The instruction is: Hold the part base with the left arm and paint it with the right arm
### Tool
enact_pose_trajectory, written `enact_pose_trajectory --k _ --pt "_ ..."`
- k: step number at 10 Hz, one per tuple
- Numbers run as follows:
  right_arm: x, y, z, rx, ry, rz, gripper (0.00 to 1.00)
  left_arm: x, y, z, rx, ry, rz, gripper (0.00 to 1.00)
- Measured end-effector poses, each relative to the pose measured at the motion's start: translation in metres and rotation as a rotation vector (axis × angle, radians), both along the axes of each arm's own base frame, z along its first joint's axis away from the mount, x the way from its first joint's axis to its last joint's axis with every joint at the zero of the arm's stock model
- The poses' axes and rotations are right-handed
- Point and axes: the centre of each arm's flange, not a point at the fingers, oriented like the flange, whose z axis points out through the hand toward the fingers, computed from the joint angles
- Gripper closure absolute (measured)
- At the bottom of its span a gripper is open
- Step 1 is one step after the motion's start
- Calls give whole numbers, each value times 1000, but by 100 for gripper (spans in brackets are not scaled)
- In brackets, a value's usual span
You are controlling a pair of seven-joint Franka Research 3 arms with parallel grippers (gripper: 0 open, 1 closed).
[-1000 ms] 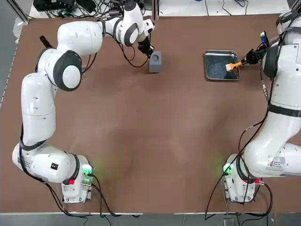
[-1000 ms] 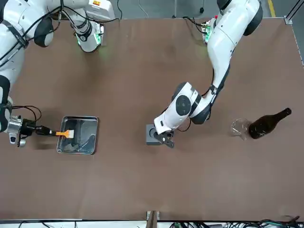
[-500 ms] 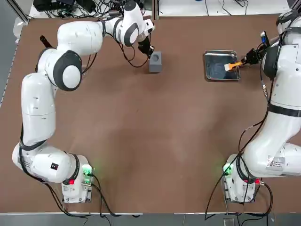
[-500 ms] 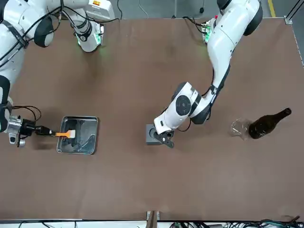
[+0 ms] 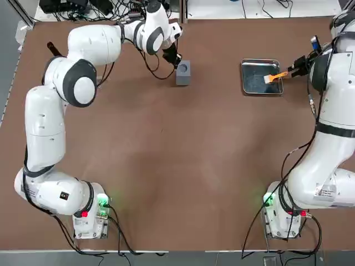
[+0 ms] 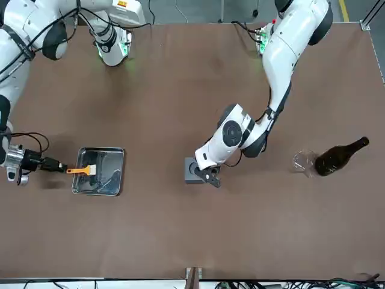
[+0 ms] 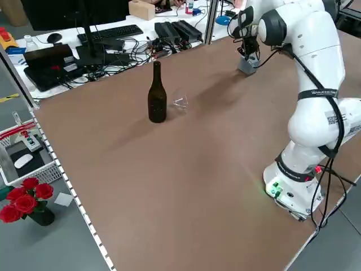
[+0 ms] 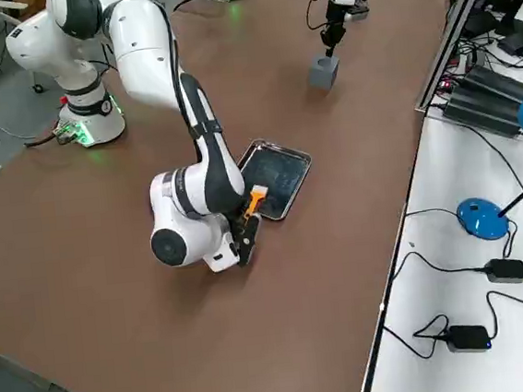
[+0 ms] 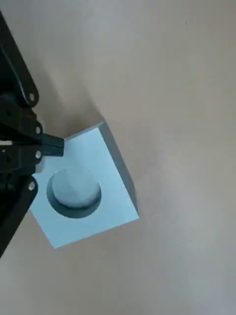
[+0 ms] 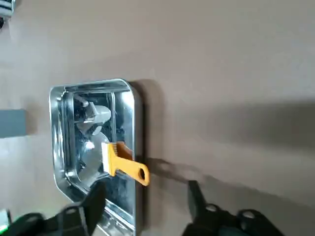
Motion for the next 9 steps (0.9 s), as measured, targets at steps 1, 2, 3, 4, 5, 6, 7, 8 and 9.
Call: enact_pose_trajectory --k 1,2,3,4,5,6,7,8,9 --pt "-2 -9 7 -20 -18 11 3 0 0 0 0 0 0 99" --pt "-3 -17 18 -49 -20 26 0 0 0 0 0 0 0 99" --pt "-3 -21 31 -83 -10 51 0 0 0 0 0 0 0 99" --pt "-3 -24 49 -119 4 73 0 0 0 0 0 0 0 99" --pt "-1 -24 71 -156 20 87 0 0 0 0 0 0 0 99" --pt "1 -23 101 -200 39 90 0 0 0 0 0 0 0 99" --pt "3 -18 136 -249 65 84 0 0 0 0 0 0 0 99" --pt "6 -6 175 -297 94 73 0 0 0 0 0 0 0 99" --pt "10 13 212 -342 116 61 0 0 0 0 0 0 0 99"
